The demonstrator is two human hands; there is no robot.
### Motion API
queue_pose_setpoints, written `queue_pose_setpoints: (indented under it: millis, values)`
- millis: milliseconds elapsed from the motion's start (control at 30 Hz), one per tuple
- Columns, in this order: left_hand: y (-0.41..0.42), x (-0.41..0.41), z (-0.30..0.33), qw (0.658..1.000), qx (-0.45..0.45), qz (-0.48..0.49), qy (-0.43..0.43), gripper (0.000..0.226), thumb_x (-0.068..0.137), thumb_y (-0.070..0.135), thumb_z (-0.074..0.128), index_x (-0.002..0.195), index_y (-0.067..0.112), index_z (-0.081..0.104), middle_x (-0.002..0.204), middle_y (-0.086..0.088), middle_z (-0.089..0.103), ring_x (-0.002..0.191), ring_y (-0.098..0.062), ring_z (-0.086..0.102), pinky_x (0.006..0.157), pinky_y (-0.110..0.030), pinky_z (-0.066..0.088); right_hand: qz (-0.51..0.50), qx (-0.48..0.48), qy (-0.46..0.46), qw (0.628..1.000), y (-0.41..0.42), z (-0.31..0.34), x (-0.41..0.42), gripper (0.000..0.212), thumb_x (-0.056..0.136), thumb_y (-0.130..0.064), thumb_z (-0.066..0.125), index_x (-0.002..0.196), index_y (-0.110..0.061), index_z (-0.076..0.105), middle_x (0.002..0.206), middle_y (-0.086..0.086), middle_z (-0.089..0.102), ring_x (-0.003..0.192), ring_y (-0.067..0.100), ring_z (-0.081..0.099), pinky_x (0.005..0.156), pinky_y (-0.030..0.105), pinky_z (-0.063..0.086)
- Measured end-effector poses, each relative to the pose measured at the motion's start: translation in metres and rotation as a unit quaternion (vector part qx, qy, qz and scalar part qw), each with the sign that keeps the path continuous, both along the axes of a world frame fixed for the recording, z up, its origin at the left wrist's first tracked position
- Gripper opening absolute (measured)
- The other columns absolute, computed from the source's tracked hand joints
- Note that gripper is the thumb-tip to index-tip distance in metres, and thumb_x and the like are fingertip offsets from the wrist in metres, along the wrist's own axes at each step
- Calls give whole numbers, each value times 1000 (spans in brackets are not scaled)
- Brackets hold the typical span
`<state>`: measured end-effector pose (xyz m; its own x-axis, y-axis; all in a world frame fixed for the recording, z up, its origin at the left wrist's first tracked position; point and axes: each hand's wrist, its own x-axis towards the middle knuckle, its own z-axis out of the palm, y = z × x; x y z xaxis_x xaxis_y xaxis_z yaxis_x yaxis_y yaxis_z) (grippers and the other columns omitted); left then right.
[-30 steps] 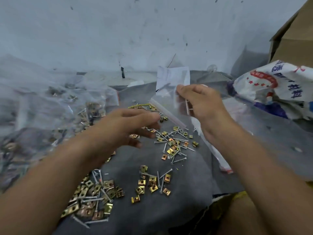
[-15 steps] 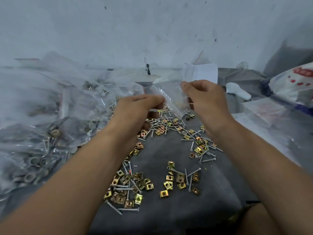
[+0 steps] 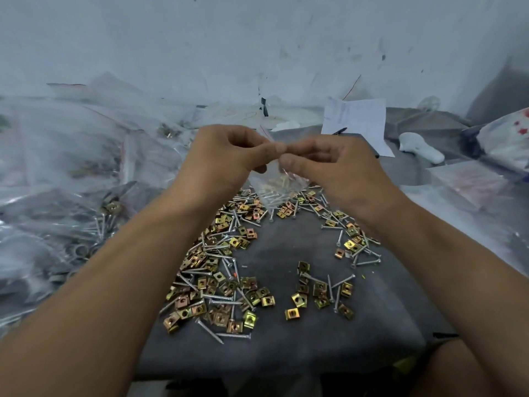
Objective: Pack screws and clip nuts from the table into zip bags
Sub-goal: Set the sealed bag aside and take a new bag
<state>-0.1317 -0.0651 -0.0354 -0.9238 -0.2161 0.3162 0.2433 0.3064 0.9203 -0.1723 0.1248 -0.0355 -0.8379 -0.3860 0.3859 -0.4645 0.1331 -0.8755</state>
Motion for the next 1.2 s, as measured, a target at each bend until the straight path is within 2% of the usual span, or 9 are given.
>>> queue_pose_setpoints:
  millis: [133, 233, 500, 667, 767, 900, 1000, 1067, 1200]
  values:
    - [-8, 2, 1, 1000, 3, -10, -9, 23, 84, 38, 88, 81, 16, 81, 79, -8, 77, 74, -21, 62, 65, -35, 45, 13, -23, -62, 998, 2, 0, -3, 15, 89, -16, 79, 103, -13, 81, 92, 8, 80, 82, 17, 71, 83, 30, 59]
    - [-7, 3, 1, 1000, 9, -14, -6, 24, 84, 39, 88, 81, 16, 81, 77, -7, 77, 71, -18, 61, 64, -36, 45, 24, 2, -59, 998, 4, 2, -5, 13, 87, -14, 81, 99, -13, 80, 88, 9, 79, 77, 17, 71, 76, 31, 62]
    - [-3, 2, -6, 991, -126, 18, -51, 16, 84, 28, 79, 80, 14, 75, 74, -6, 77, 48, -4, 52, 48, -22, 46, -215, 111, 171, 955, 7, -2, -10, 9, 78, -20, 75, 83, -25, 70, 70, -10, 68, 65, 3, 63, 60, 17, 53]
    - [6, 3, -12, 975, -199, 93, -23, 27, 82, 41, 71, 101, 27, 58, 82, 3, 69, 71, -12, 68, 63, -39, 55, -132, 204, 258, 935, -9, -2, -3, 13, 77, -11, 75, 85, -20, 69, 77, -7, 66, 68, 9, 59, 68, 30, 54]
    - [2, 3, -8, 965, -234, 113, 25, 27, 94, 27, 65, 119, 37, 62, 78, 4, 73, 68, -13, 74, 69, -43, 61, -131, 227, 291, 920, -15, -1, -4, 13, 78, -12, 73, 87, -20, 68, 80, -5, 64, 70, 10, 57, 70, 31, 52]
    - [-1, 6, -6, 971, -216, 106, 17, 21, 95, 18, 63, 98, 27, 82, 72, 4, 74, 61, -18, 74, 60, -37, 62, -127, 165, 237, 949, -10, -6, -12, 8, 84, -23, 76, 87, -25, 68, 77, -8, 67, 68, 8, 61, 65, 24, 54]
    - [-9, 4, -6, 973, -168, 157, 23, 23, 97, 19, 65, 84, 6, 79, 70, -14, 73, 55, -26, 70, 51, -30, 53, -88, 99, 137, 982, 1, -15, -28, 17, 97, -42, 66, 88, -29, 71, 77, -7, 71, 67, 7, 66, 60, 23, 51]
    - [-16, 2, -4, 965, -166, 200, 41, 29, 98, 19, 64, 84, -4, 74, 79, -28, 70, 55, -24, 58, 56, -34, 54, -56, 200, 139, 968, 4, -28, -40, 17, 97, -42, 69, 89, -29, 76, 80, -9, 73, 74, 8, 67, 69, 27, 51]
    - [-21, 0, 0, 953, -139, 258, 75, 30, 97, 18, 61, 85, -7, 72, 81, -31, 67, 66, -17, 52, 71, -53, 61, -10, 407, 169, 898, -2, -50, -57, 11, 89, -32, 80, 99, -31, 79, 100, -10, 68, 95, 11, 61, 83, 30, 45]
